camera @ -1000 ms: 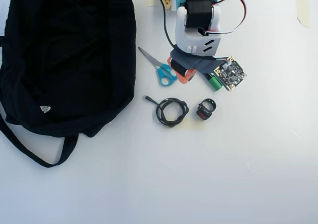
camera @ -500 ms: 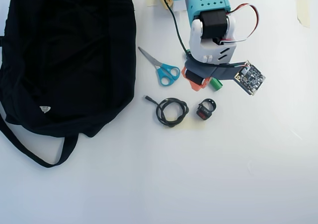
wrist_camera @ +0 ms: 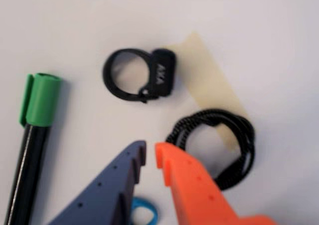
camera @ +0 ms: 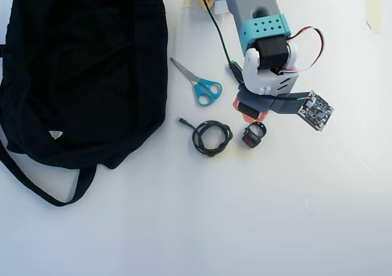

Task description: Put the bike light into the black bag

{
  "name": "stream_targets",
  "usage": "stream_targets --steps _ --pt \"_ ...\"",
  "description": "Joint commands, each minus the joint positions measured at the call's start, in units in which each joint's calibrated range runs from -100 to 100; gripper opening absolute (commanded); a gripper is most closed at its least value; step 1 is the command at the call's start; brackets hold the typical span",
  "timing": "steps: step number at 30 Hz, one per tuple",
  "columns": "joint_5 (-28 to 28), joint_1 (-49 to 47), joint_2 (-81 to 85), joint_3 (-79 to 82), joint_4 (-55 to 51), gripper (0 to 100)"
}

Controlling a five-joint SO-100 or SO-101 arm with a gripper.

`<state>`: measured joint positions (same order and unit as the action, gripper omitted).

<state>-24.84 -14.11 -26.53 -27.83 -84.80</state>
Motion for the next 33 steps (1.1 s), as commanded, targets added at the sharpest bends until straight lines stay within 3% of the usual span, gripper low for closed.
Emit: stream_targets --steps 1,27,33 --pt "-2.0 -2.2 -0.2 -3.9 1.8 3" --pt "-2.2 -2.2 -8.3 -7.8 9.9 3" --pt "-2.1 -2.0 -8.7 -7.8 10.3 14"
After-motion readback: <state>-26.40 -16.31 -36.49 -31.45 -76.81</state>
